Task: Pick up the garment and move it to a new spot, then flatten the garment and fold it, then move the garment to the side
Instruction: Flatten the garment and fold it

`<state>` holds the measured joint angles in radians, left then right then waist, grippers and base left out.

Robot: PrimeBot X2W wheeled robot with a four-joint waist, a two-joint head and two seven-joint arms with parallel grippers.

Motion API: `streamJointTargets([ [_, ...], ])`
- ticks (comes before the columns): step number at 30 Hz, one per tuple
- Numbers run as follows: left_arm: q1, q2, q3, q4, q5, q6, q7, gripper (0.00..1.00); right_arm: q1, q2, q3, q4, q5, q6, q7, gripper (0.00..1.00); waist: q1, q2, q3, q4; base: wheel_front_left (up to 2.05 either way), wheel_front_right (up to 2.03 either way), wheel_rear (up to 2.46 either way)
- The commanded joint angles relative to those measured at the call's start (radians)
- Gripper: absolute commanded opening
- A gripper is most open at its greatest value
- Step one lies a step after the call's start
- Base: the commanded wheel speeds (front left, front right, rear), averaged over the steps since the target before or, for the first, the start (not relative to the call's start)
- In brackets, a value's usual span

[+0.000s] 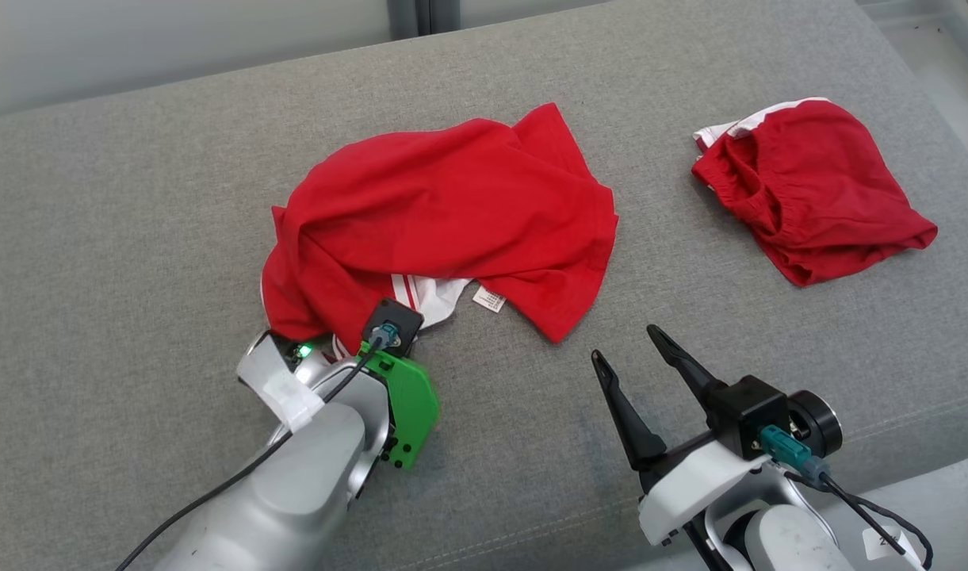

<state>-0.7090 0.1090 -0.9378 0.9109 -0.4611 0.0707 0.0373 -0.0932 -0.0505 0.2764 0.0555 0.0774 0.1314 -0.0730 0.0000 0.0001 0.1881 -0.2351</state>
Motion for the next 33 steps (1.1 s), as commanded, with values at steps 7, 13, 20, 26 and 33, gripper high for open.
streamJointTargets([
  [7,-0.062,-0.026,0.075,-0.025,-0.086,-0.045,-0.095,0.00,-0.011,0.000,-0.001,0.015,0.012,-0.001,-0.011,1.00,0.0000,-0.0001,-0.019,0.017,0.00,0.00,0.00],
  [13,-0.144,-0.048,0.121,-0.131,-0.141,-0.050,-0.129,0.00,-0.005,0.000,0.009,0.027,0.016,-0.001,-0.008,1.00,0.0000,-0.0001,-0.052,0.027,0.00,0.00,0.00],
  [20,-0.221,-0.053,0.181,-0.335,-0.211,-0.035,-0.110,0.00,0.007,0.000,0.011,0.032,0.019,-0.001,-0.006,1.00,0.0000,-0.0001,-0.090,0.031,0.00,0.00,0.00],
  [26,-0.262,-0.052,0.218,-0.548,-0.244,0.005,-0.078,0.00,0.020,0.000,0.015,0.032,0.024,-0.001,-0.001,1.00,0.0000,-0.0001,-0.111,0.034,0.00,0.00,0.00],
  [33,-0.274,-0.053,0.240,-0.750,-0.280,0.053,-0.009,0.00,0.025,0.000,0.014,0.033,0.023,-0.001,-0.002,1.00,0.0000,-0.0001,-0.126,0.036,0.00,0.00,0.00],
])
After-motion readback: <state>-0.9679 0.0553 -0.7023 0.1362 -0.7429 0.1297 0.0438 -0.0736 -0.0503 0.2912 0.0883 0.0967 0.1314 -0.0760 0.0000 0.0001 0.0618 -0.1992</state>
